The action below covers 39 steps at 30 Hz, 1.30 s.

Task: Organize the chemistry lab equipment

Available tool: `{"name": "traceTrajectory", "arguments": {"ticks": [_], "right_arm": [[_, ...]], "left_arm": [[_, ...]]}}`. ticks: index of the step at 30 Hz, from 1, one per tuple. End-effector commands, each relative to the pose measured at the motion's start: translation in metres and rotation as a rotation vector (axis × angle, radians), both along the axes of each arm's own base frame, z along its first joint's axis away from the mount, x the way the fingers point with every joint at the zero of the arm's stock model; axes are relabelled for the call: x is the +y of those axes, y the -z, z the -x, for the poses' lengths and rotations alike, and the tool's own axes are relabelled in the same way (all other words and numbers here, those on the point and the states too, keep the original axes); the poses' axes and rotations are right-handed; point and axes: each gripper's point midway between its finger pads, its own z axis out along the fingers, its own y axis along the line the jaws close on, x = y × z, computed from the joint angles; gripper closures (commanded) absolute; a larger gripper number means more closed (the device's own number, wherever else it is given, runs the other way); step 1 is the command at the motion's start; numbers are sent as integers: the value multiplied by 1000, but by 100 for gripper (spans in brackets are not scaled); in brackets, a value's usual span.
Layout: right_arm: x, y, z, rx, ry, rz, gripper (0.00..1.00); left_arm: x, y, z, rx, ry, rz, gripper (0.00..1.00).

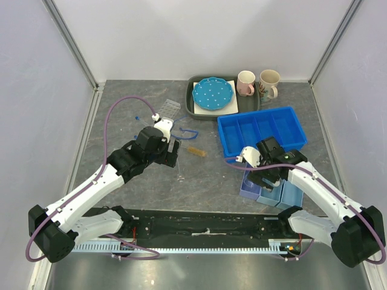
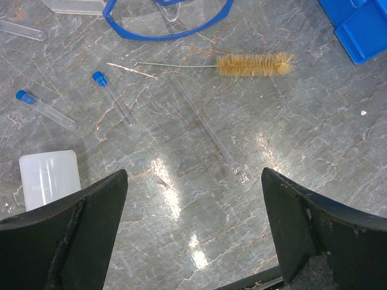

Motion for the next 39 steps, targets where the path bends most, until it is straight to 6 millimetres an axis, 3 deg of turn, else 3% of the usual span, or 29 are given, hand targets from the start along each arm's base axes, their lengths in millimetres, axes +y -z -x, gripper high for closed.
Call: {"name": "traceTrajectory", "arguments": {"ticks": [1,6,9,15,16,22,32,39], "right_arm": [[-10,-1,-6,-50,29,59,2],[-10,0,-5,-53,15,67,4],[-10,0,-5,-51,9,71,9],[-9,-7,-6,-56,4,65,32],[-6,-10,-8,-61,-1,52,40],[1,-25,-11,-72,-12,20,51],[14,-51,-14,-62,-46,-35,54],[28,-89,-43,-119,-81,-57,54]], "left_arm": [[-3,-10,-4,-48,21,14,2],[-4,-10,-3,-47,25,16,2],[-3,-9,-3,-45,25,15,2],[-3,-11,-3,-50,24,17,2],[-3,-10,-3,-48,24,16,2],[-3,-11,-4,-51,24,15,2],[-3,-10,-3,-51,23,13,2],[-3,-9,-4,-46,24,11,2]]}}
